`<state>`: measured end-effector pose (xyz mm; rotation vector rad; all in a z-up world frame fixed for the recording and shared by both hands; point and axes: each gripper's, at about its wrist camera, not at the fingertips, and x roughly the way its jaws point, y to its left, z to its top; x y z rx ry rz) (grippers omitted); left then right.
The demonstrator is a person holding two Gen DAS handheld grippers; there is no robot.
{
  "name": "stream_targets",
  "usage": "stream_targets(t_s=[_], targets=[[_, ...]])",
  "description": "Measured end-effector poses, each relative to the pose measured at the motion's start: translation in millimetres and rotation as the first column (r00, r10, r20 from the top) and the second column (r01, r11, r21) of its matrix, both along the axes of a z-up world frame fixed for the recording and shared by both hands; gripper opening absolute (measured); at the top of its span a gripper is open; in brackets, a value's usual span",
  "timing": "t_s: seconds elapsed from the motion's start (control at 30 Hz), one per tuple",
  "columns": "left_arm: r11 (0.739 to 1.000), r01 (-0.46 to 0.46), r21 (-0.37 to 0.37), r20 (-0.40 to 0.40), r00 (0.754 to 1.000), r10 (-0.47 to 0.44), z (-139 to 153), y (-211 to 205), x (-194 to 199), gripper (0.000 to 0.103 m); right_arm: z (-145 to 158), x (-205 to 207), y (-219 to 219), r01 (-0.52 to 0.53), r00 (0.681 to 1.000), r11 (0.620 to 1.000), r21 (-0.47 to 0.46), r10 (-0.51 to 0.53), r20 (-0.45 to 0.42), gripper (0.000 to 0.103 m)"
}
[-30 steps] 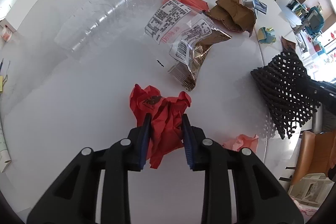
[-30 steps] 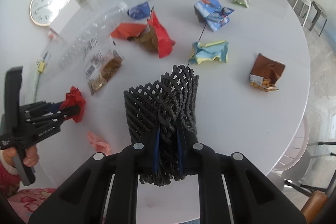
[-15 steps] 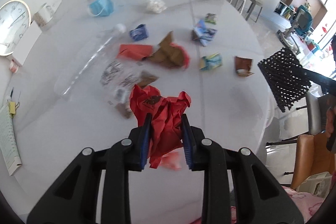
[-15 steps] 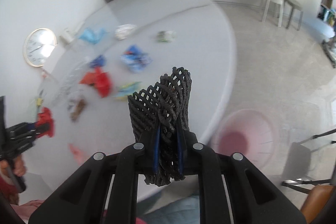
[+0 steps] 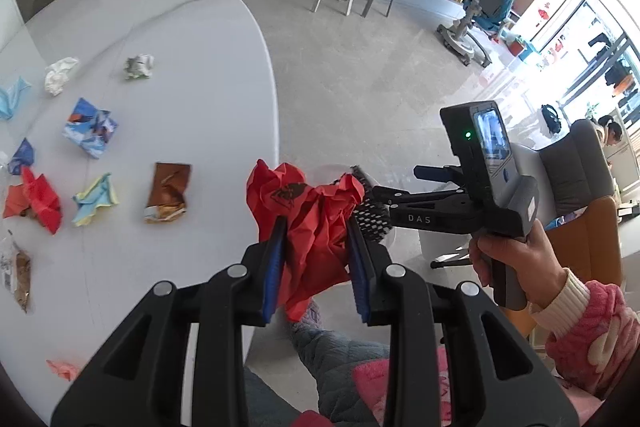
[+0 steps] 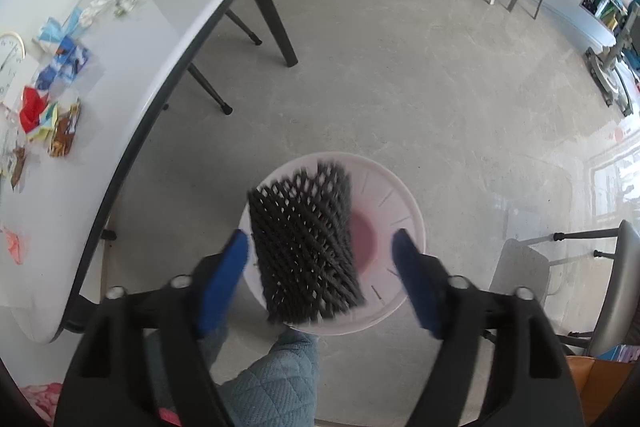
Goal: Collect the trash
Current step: 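Drop the red tissue and black mesh sleeve into the white wastebasket with both tools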
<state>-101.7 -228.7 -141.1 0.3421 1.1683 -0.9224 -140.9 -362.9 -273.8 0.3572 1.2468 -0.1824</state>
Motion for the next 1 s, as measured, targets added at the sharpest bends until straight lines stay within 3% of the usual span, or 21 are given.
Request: stream_targets(t_s=[0.1, 0.2, 0.37, 0.5, 0.67, 0.8, 1.0], targets=[[0.999, 0.037, 0.02, -0.018, 0.999, -0.037, -11.6, -33.3, -13.1, 0.029, 19.0, -13.5, -23.8, 0.04, 0.998, 0.999, -0.004, -0.039, 0.048, 0.093], [0.996, 0.078, 0.036, -0.054, 0.996, -0.076, -28.2, -60.2, -23.5, 0.037, 44.2, -29.8, -44.6, 0.096, 0.991, 0.995, -0.021, -0.094, 0.093, 0.095], [0.991, 0.119, 0.054, -0.097, 0.989, -0.114, -46.2, -89.1, -38.0, 0.071, 80.1, -59.1, -80.7, 0.194, 0.969, 0.981, -0.008, -0.19, 0.159, 0.097], [0.996, 0.072, 0.058, -0.09, 0.994, -0.066, -36.7, -85.5, -32.6, 0.078, 101.2, -68.7, -88.9, 0.224, 0.954, 0.974, 0.018, -0.223, 0.199, 0.097], [0.992, -0.127, 0.006, 0.008, 0.992, 0.127, 10.1, -30.8, -10.2, 0.091, 130.7, -51.6, -70.7, 0.153, 0.954, 0.987, 0.047, -0.16, 0.254, 0.098], [0.953, -0.3, -0.036, 0.135, 0.944, 0.302, 49.8, 33.0, 5.6, 0.095, 156.8, -19.1, -37.5, 0.026, 0.949, 0.999, 0.031, -0.035, 0.313, 0.101], [0.843, -0.537, -0.028, 0.215, 0.82, 0.53, 78.2, 137.0, 29.9, 0.095, 190.9, 33.0, 28.8, -0.155, 0.909, 0.988, -0.003, 0.144, 0.391, 0.101]])
